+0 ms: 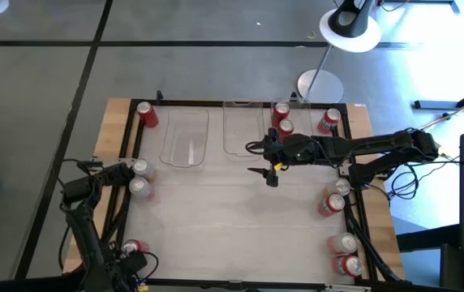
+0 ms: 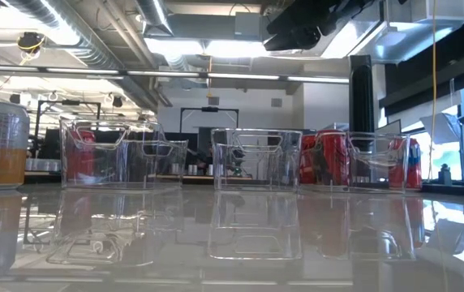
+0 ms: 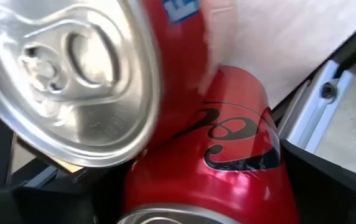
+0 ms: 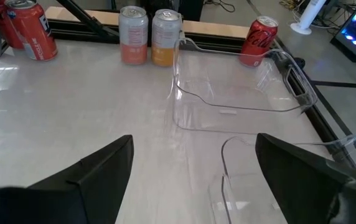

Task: Sort soda cans
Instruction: Move the bottom red black soda can to the center

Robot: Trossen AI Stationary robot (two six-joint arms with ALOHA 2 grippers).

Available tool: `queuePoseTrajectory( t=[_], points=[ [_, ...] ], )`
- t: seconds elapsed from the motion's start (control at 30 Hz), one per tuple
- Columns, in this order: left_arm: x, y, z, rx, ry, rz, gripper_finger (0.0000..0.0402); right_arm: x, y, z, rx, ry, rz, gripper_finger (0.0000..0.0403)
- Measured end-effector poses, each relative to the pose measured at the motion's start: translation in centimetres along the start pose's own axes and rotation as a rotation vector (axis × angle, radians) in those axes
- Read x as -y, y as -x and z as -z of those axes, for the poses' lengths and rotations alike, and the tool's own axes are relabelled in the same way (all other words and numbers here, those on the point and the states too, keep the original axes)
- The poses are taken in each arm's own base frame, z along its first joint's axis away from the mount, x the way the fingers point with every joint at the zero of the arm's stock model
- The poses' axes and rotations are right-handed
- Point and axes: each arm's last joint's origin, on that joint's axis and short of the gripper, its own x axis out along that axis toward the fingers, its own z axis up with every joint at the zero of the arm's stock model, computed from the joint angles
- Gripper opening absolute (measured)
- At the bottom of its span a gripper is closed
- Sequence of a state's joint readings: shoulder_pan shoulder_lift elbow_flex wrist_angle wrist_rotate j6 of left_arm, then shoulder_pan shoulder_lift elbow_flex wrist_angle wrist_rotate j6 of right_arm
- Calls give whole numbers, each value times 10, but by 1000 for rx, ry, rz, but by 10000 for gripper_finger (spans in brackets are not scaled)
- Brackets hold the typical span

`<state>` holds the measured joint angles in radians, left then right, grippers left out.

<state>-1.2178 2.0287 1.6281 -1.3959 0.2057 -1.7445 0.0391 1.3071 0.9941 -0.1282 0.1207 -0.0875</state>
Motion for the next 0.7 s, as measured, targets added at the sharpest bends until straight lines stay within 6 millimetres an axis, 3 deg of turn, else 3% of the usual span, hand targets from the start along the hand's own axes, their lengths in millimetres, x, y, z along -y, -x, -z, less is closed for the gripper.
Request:
queuePoseTrajectory(
  t=[0.4, 0.7],
  points=[
    [-6, 15, -2, -39, 15, 8, 318, 0, 0, 0, -1, 0, 0, 337],
    [-14, 43, -7, -75, 14, -22, 317, 0, 0, 0, -1, 0, 13, 337]
  ],
)
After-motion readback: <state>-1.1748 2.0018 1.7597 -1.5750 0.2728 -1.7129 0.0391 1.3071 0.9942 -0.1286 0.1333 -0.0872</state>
